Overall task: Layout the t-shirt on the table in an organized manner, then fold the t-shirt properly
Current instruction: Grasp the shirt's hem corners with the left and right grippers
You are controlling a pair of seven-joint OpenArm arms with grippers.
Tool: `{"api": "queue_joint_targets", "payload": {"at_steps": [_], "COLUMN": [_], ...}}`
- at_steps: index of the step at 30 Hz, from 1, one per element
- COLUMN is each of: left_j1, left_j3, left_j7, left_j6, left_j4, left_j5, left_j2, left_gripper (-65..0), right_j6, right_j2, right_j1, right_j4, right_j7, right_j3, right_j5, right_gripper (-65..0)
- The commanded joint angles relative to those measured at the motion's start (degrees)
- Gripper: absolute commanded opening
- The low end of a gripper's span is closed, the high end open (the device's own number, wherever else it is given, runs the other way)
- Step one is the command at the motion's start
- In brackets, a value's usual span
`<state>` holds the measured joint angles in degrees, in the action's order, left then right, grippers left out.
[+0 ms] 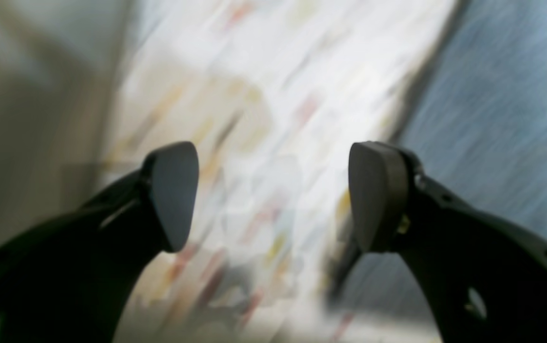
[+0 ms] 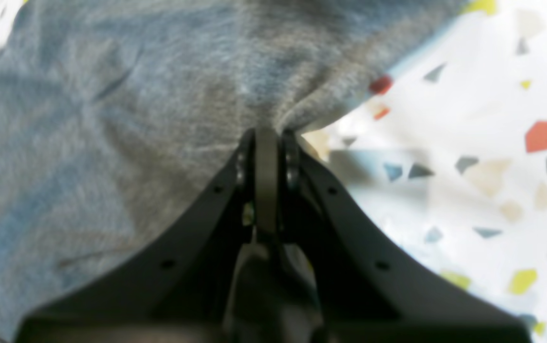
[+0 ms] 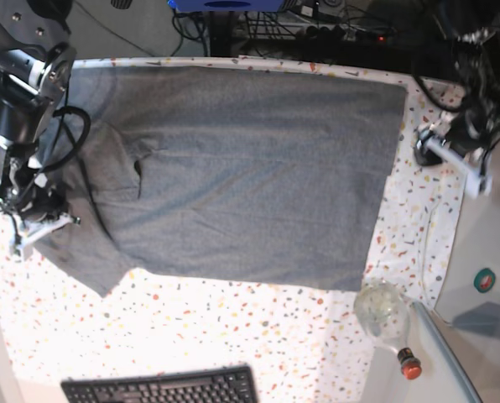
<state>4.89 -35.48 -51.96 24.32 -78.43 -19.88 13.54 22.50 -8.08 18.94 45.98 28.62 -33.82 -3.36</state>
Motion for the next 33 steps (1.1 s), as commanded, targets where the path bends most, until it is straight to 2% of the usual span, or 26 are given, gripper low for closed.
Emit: {"api": "queue_joint_targets", "payload": {"at_steps": [1,4,8,14,16,19,22,23,24,27,28,31,33], "left_j1": [-2.8,-11.3,-19.9,-28.0,-29.7,-29.5,-28.8,-28.6,-28.5,-28.4,-28.3,-25.8,-23.5], "left_j3": [0.5,3.1,7.8,11.9,11.6,11.9,11.9,12.0,12.0,12.0,12.0,12.0,11.5], "left_j7": [0.8,0.8,1.5,9.1,10.6,12.5,12.4,12.4,12.4,12.4,12.4,12.1,8.4], "left_j6": [0.2,0.2,0.2,0.1,-2.0,-6.7,-7.6,-7.6,-7.6,-7.6,-7.7,-7.9,-7.9], "left_j4": [1.6,9.9,18.4,32.7,37.3,38.1,38.0,38.0,38.0,37.6,37.0,31.3,25.2], "left_j5": [-0.6,3.1,9.2,13.2,13.2,11.7,9.7,9.3,9.2,9.0,9.0,9.5,9.5], "left_j2": [1.1,0.8,-1.0,-4.4,-5.1,-5.2,-5.2,-5.1,-5.0,-4.9,-4.9,-5.1,-5.1], "left_gripper": [-18.1,-18.1,-18.1,-17.9,-17.9,-17.9,-18.8,-22.1,-28.8,-61.1,-65.0,-65.0,-65.0], "right_j6": [0.2,0.2,0.2,0.4,0.5,0.5,0.5,0.5,0.5,0.5,0.5,0.5,0.5], "right_j2": [-0.7,-0.2,-0.1,-0.1,-0.1,-0.3,-0.4,-0.5,-0.5,-0.5,-0.5,-0.5,-0.5], "right_j1": [1.6,0.8,0.0,-0.1,-0.2,-0.4,-0.6,-0.6,-0.6,-0.7,-0.7,-0.7,-0.8], "right_j4": [3.2,7.6,10.5,10.9,11.0,11.0,11.0,11.0,11.0,11.0,11.0,11.0,11.0], "right_j7": [-0.9,1.7,1.8,1.8,1.8,1.8,1.8,1.8,1.8,1.7,1.6,1.6,1.6], "right_j3": [0.0,0.0,0.0,0.0,0.0,0.0,0.0,0.0,0.0,0.1,0.1,0.1,0.1], "right_j5": [-0.6,-0.5,-0.5,-0.5,-0.5,-0.5,-0.5,-0.5,-0.5,-0.5,-0.5,-0.5,-0.5], "right_gripper": [-65.0,-65.0,-65.0,-65.0,-65.0,-65.0,-65.0,-65.0,-65.0,-65.0,-65.0,-65.0,-65.0]}}
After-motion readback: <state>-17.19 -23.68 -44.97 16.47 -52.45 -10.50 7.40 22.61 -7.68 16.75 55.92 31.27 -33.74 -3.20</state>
